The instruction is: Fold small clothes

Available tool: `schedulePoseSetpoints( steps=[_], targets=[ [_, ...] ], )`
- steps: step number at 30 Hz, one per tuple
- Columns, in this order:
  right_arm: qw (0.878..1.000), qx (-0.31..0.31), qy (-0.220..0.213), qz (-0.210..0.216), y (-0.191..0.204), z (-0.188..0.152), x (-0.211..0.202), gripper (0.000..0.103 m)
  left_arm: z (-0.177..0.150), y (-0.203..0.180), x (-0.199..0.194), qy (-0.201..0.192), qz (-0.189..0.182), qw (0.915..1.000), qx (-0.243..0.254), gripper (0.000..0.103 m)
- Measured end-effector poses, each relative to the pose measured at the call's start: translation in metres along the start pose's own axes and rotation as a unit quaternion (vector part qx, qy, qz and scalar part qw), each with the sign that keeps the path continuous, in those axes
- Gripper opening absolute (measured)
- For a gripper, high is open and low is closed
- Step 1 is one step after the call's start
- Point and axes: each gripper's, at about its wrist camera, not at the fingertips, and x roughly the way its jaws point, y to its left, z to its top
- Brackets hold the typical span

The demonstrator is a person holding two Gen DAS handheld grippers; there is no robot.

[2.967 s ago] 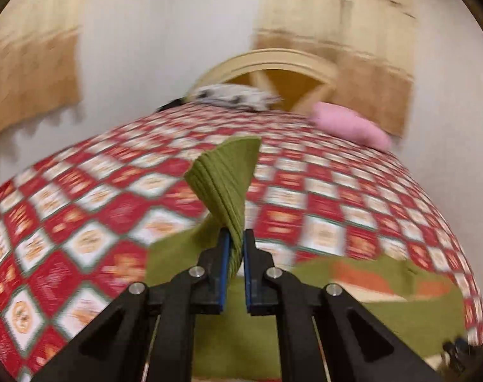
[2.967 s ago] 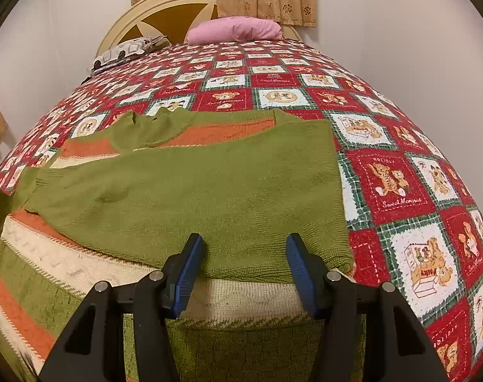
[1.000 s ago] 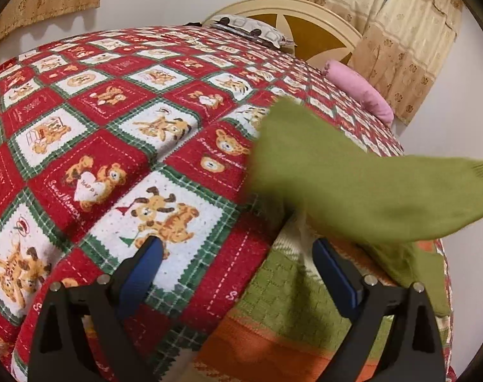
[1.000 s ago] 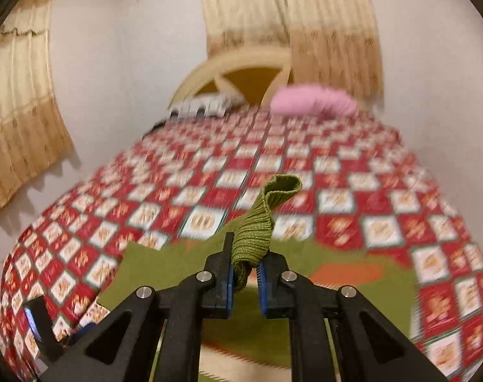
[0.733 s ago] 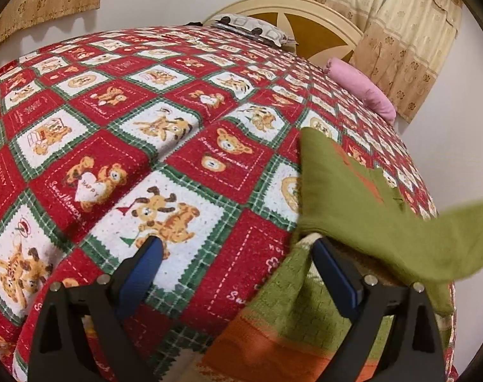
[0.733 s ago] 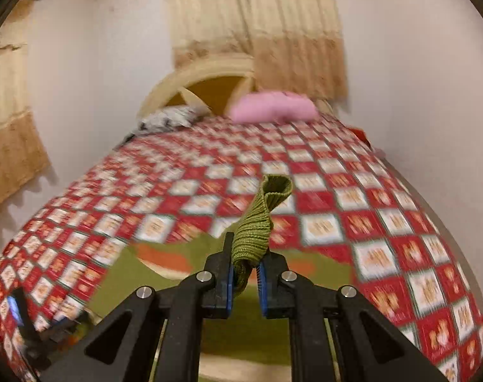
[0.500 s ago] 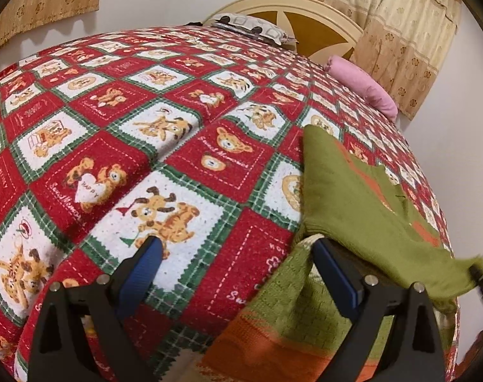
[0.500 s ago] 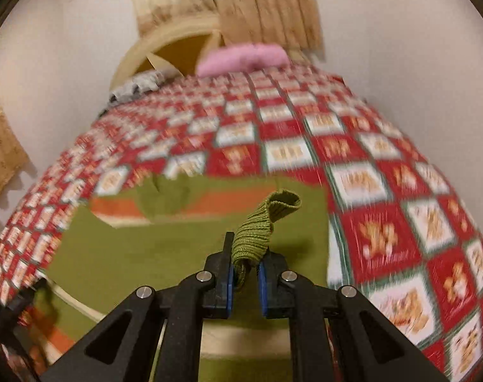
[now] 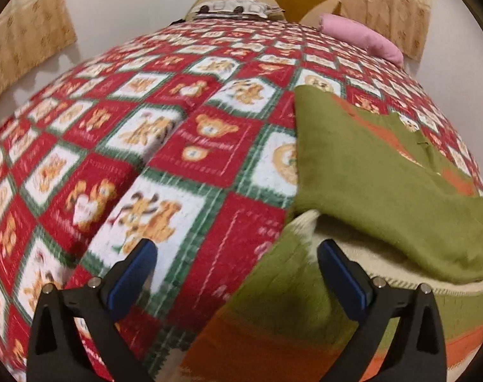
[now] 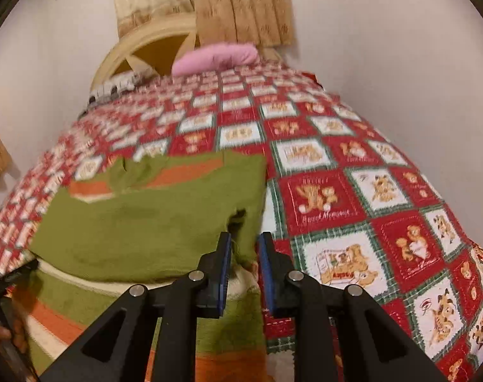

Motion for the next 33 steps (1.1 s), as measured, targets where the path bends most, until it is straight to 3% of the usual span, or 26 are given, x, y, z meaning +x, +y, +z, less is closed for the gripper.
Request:
schedulePoseSetpoints(
  steps=[4, 7, 9, 17, 21, 23, 26, 29, 33],
  targets=[
    [0.999, -0.038, 0.01, 0.028, 0.031, 0.005, 0.007, 0.019, 0.022, 0.003, 0.007, -0.008, 0.056, 0.9982, -0.022, 0.103],
    [0.996, -0.059, 0.045, 0.045, 0.055, 0.001, 0.038, 0.019, 0.02, 0.021, 0.018, 0.018, 0.029, 0.9972, -0.067, 0.103],
    [0.995, -0.058, 0.08, 0.034, 0.062, -0.01, 0.069, 0.019, 0.015, 0.027, 0.013, 0.008, 0.02, 0.9974, -0.069, 0.103],
    [0.995, -0.015, 0.07, 0.067, 0.049, -0.011, 0.076, 0.019, -0.004, 0.034, -0.01, -0.002, 0.017, 0.998, -0.06, 0.103],
    [0.997, 0.013, 0.031, 0.075, 0.042, -0.011, 0.044, 0.019, -0.004, 0.03, -0.031, -0.04, 0.052, 0.9975, -0.027, 0.103],
    [0.996, 0.018, 0.016, 0.081, 0.041, -0.012, 0.026, 0.019, 0.0, 0.025, -0.038, -0.051, 0.041, 0.9978, -0.006, 0.103],
    [0.997, 0.002, 0.019, 0.073, 0.045, -0.018, 0.009, 0.019, 0.008, 0.009, -0.048, -0.073, -0.004, 0.9971, 0.02, 0.103],
    [0.997, -0.038, 0.029, 0.052, 0.05, -0.025, 0.001, 0.019, 0.015, -0.012, -0.048, -0.09, -0.02, 0.9944, 0.052, 0.103],
    [0.997, -0.069, 0.029, -0.003, 0.043, -0.028, -0.001, 0.019, 0.027, -0.025, -0.021, -0.077, 0.027, 0.9953, 0.052, 0.103]
  ],
)
